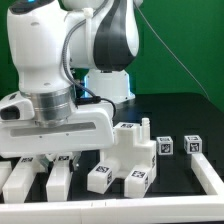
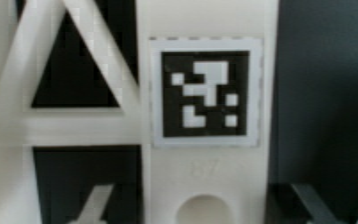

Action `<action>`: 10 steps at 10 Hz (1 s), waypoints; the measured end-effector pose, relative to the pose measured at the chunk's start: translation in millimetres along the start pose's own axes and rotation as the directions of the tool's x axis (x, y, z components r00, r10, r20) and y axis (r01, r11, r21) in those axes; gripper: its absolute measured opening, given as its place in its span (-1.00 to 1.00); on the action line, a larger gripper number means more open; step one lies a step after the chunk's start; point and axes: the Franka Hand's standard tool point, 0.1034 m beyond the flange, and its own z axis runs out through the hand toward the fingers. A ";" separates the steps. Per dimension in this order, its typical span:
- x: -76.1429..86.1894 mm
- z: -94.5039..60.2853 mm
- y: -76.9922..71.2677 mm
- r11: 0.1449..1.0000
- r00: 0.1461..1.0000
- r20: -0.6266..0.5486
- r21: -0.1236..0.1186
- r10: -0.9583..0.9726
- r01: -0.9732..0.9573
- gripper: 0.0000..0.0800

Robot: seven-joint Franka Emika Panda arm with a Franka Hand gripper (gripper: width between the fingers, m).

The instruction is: Assemble chair

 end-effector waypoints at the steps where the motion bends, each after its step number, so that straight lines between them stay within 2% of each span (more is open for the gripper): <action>1: 0.0 0.0 0.0 1.000 1.000 0.000 0.000 0.000 0.000 -0.29; 6: 0.2 -2.5 0.1 1.000 1.000 0.001 0.001 0.007 -0.007 -0.29; 9: 2.0 -56.2 -6.4 0.994 0.994 -0.003 0.030 0.110 -0.110 -0.29; 10: 3.8 -74.1 -15.4 0.985 0.986 -0.005 0.034 0.169 -0.168 -0.29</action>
Offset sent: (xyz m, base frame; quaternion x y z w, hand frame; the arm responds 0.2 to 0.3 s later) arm 0.0000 0.0000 0.0000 0.0000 0.0000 0.0000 1.0000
